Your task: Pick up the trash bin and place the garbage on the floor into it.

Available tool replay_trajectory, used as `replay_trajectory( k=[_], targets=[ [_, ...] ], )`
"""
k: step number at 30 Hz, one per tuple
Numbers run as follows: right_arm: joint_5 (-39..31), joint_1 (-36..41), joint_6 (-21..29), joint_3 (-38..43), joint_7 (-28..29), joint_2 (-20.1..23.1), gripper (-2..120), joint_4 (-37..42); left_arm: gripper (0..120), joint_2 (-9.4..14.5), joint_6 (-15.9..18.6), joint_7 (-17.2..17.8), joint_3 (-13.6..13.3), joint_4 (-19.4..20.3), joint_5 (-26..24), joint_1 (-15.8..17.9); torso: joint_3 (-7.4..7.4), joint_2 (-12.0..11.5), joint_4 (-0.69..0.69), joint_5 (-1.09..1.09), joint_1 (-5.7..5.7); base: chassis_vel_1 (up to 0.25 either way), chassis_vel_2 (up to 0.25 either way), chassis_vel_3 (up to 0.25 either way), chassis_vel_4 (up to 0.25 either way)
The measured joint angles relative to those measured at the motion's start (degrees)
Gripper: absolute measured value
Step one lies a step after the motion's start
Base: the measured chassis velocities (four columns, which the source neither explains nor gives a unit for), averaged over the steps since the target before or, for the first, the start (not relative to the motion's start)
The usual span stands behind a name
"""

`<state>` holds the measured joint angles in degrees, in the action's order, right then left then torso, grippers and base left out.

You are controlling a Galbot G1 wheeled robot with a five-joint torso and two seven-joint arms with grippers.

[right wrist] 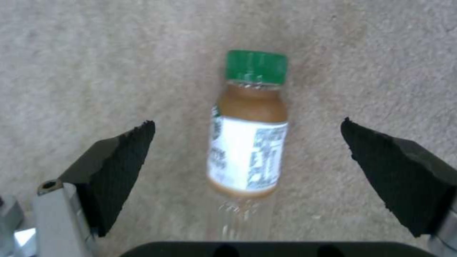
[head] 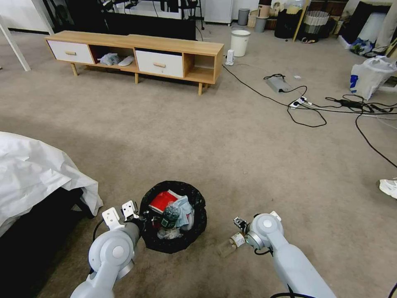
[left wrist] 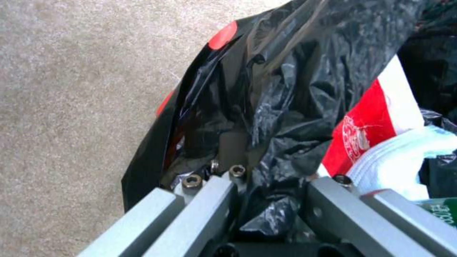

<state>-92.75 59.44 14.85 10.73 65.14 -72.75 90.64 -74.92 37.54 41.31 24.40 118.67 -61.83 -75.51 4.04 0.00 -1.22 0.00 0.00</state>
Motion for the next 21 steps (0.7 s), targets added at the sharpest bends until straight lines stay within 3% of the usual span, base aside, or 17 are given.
replay_trajectory(
  k=[21],
  targets=[
    [3.7,0.6,0.6,0.2,-1.3,-2.4,100,-3.7,0,0.2,-0.1,-0.3,0.3,-0.2,0.0,-0.2,0.0,0.0,0.0,0.0,0.0,0.0,0.0,0.0,0.0]
  ],
)
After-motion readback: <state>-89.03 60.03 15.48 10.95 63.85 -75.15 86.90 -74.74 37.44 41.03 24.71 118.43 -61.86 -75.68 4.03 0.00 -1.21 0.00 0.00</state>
